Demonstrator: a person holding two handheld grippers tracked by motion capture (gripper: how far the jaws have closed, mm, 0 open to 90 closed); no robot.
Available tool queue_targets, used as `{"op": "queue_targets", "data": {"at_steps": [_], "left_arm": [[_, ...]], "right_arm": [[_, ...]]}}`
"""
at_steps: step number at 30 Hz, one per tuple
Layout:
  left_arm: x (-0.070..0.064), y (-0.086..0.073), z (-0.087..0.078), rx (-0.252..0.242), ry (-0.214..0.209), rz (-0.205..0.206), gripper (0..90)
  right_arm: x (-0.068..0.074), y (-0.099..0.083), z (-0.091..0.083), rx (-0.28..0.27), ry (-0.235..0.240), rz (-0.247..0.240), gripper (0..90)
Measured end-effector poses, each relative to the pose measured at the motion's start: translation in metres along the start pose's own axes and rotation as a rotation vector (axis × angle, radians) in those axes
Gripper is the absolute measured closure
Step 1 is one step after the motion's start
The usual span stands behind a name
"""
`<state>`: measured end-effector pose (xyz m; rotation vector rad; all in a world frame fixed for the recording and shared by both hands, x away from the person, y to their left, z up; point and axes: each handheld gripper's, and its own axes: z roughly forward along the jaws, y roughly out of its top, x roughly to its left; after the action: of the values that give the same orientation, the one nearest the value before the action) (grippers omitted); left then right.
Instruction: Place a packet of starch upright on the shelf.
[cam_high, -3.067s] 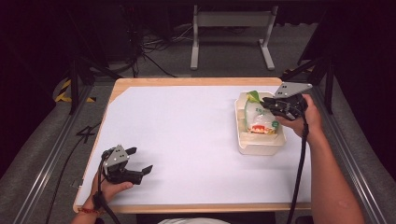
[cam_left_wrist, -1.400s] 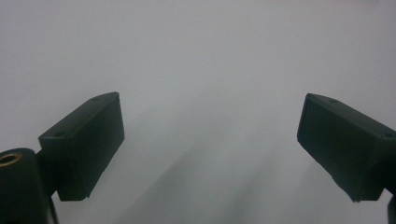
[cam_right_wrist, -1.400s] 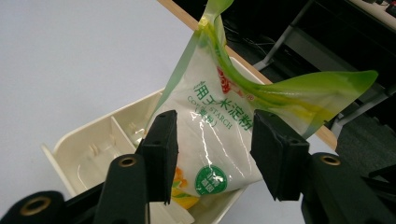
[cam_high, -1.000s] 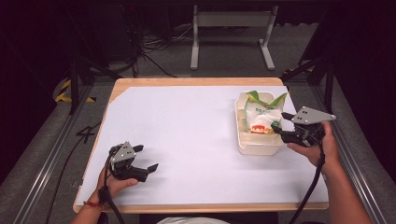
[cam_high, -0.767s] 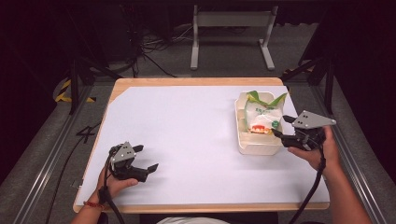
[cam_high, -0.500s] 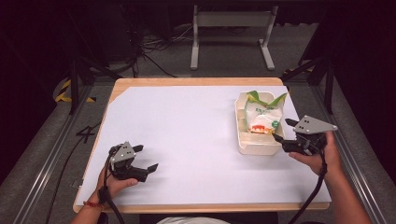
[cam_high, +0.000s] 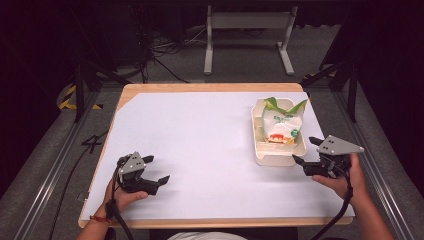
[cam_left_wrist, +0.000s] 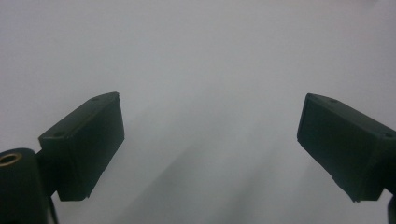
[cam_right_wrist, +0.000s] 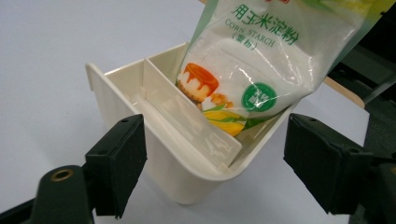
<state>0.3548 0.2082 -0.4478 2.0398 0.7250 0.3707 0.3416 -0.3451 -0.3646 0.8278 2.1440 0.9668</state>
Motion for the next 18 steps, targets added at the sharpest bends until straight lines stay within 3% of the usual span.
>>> {"op": "queue_targets", "data": {"at_steps": [4,11,14,18], "left_arm": [[0.0,0.0,0.0,-0.002,0.001,-0.002,8.2],[0.0,0.0,0.0,0.0,0.004,0.001,8.2],[0.0,0.0,0.0,-0.001,0.001,-0.005,8.2],[0.0,0.0,-0.001,-0.003,0.002,-0.014,8.2]], "right_arm": [[0.004,-0.011,0.002,-0.02,-0.001,0.023,18.6],[0.011,-0.027,0.005,-0.005,-0.015,0.027,15.5],[0.011,-0.035,0.005,-0.017,-0.021,0.065,14.1],[0.012,-0.044,0.008,-0.009,-0.033,0.076,12.9]]}}
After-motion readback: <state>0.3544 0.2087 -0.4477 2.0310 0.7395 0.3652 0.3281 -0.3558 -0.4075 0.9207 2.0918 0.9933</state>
